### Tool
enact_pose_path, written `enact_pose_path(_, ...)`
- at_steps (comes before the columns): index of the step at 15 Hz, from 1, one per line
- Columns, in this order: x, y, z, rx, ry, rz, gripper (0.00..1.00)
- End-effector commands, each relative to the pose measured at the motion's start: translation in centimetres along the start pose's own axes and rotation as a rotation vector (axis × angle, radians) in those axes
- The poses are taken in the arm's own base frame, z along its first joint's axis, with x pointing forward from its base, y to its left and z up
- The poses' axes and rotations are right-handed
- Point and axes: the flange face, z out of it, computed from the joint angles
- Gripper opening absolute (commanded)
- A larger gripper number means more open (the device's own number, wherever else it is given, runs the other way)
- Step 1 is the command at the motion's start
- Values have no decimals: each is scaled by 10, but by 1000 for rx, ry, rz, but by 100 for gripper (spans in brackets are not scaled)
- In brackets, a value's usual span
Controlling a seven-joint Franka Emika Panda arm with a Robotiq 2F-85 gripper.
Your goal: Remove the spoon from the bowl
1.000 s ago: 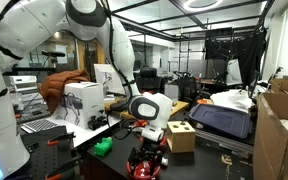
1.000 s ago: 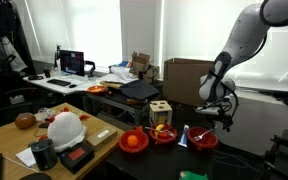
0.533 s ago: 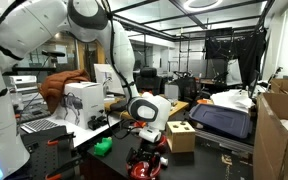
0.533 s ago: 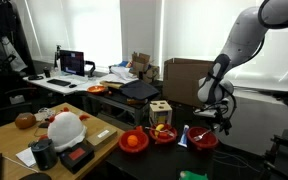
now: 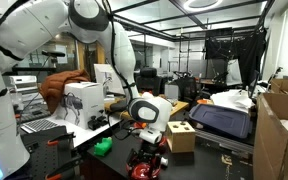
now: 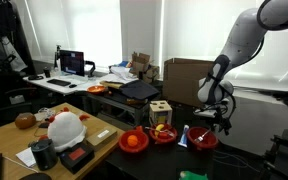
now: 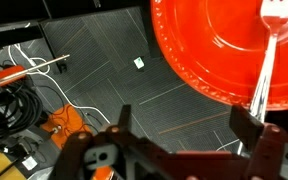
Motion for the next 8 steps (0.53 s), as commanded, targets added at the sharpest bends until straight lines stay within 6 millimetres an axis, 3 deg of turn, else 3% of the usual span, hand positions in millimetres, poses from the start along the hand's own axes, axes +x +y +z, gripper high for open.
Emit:
enact_pose_path(1, 7, 13, -27, 20, -17, 7, 100)
enact_pose_path(8, 13, 12, -61, 81, -5, -5, 100)
